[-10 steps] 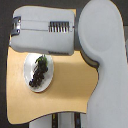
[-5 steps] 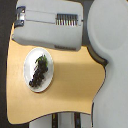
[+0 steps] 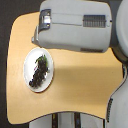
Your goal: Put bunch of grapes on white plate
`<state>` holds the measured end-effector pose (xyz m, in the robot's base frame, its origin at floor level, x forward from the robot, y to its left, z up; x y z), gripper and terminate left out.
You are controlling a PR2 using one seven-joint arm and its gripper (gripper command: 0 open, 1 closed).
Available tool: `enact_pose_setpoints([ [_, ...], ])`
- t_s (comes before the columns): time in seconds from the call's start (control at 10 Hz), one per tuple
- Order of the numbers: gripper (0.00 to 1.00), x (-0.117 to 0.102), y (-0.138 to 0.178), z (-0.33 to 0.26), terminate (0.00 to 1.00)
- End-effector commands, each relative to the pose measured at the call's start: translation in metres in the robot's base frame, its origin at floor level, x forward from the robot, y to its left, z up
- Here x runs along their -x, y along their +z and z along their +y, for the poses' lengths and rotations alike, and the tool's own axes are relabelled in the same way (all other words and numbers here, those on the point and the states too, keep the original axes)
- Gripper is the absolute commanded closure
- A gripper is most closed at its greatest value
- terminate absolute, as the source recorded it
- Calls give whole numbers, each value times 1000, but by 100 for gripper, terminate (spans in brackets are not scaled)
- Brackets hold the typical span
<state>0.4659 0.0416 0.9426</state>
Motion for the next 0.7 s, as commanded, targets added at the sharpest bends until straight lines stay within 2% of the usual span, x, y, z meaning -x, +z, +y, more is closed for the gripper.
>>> enact_pose_setpoints([
  [0.0,0,12,11,-108,0],
  [0.4,0,13,16,-176,0],
  [0.6,0,5,17,-210,0],
])
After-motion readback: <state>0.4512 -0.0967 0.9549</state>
